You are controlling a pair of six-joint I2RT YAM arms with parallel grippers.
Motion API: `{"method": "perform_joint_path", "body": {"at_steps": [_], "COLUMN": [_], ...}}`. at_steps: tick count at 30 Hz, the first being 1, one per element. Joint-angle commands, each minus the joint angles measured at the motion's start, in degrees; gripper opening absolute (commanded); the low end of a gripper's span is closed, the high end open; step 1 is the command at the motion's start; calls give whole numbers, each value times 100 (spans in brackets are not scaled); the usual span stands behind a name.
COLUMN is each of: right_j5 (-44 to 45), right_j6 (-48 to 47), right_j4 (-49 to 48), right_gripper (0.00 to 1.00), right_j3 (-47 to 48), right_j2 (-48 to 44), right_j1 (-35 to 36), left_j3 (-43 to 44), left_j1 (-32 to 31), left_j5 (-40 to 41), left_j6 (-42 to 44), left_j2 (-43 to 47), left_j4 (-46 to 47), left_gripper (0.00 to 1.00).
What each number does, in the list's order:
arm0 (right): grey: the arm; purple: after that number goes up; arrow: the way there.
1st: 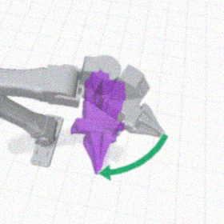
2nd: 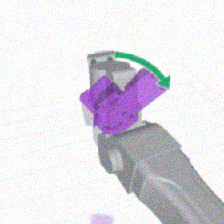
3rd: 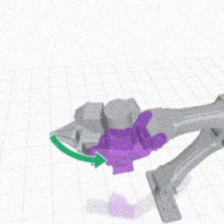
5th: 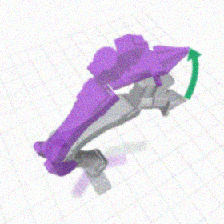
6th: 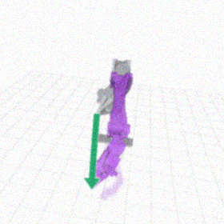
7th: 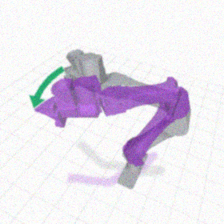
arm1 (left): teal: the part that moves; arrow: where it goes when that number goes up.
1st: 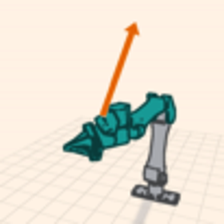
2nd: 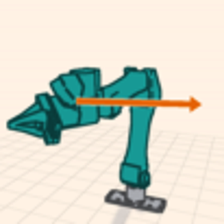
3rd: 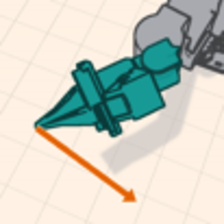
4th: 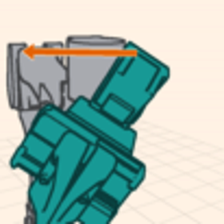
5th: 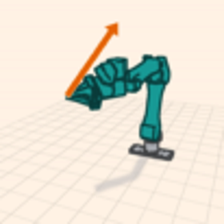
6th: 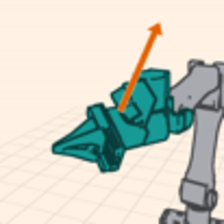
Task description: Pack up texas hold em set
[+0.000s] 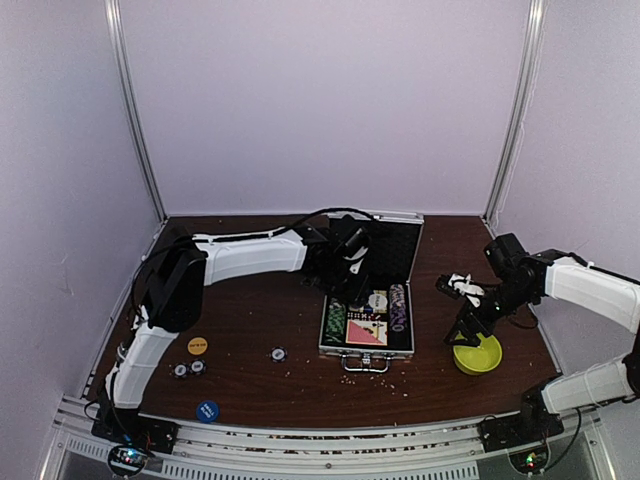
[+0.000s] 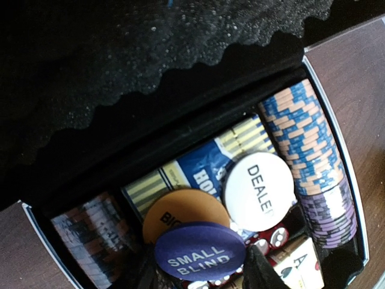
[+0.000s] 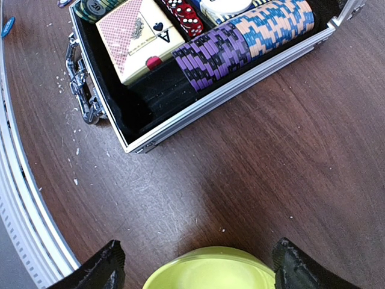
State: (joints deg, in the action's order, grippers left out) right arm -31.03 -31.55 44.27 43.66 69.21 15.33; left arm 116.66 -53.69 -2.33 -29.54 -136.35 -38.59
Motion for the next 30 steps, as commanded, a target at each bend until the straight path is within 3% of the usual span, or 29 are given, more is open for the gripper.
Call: {"method": "perform_joint_path", "body": {"at_steps": [1, 18, 30], "right_j5": [44, 44, 8], "right_j6": [-9, -9, -9], "right_j4": [55, 68, 72], "right_gripper": [85, 85, 85], "right_j3": [82, 90, 91], "right_j2": [53, 137, 120], "right_j1": [-45, -44, -40], "left_j3": [170, 467, 169], "left_j1": [17, 25, 17], "left_j5": [308, 323, 235], "left_j6": [-129, -154, -173], "left_j2": [-181, -409, 62], "left_j4": [154, 156, 342], "left_gripper": [43, 49, 54]}}
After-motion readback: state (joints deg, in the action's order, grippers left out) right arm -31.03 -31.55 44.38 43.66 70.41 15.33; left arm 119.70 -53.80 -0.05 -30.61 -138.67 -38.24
